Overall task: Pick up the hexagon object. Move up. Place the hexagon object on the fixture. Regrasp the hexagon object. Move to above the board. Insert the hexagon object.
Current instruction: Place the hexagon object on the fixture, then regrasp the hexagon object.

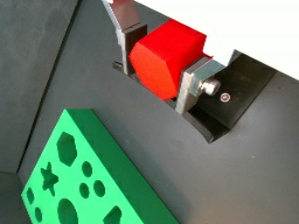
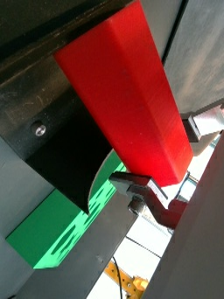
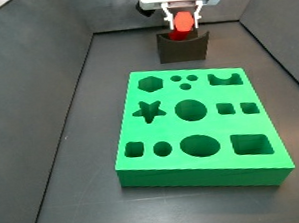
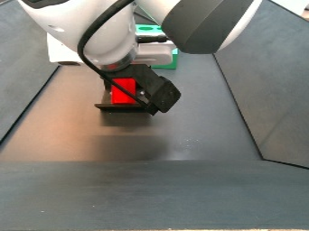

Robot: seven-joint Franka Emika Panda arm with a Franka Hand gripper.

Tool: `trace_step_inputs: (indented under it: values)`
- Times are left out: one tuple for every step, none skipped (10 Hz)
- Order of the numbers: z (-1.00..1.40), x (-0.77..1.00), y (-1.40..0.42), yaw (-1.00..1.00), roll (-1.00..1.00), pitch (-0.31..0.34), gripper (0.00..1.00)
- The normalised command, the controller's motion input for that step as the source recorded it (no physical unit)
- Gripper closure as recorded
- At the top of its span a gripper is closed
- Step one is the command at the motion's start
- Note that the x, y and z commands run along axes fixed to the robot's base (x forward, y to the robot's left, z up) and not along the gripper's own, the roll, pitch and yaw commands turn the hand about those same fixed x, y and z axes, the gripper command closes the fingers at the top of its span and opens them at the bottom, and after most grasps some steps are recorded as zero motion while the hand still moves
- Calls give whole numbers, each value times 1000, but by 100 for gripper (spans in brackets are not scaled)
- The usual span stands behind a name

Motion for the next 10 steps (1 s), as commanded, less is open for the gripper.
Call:
trace_step_inputs:
  values:
    - [-673, 97, 149, -137, -92, -14, 100]
    - [-650, 92, 187, -133, -77, -31, 100]
    - [-625, 101, 193, -137, -78, -36, 100]
    - [-610, 96, 197, -126, -76, -38, 100]
    - [-609, 95, 195, -111, -76, -37, 100]
    - [-167, 0, -500, 0, 0, 0, 100]
    - [0, 0, 0, 0, 0, 0, 0]
    - [1000, 0, 0, 39, -32, -28, 0]
    - [1000, 0, 0, 45, -27, -28, 0]
    - [1000, -12, 1, 49, -12, -23, 0]
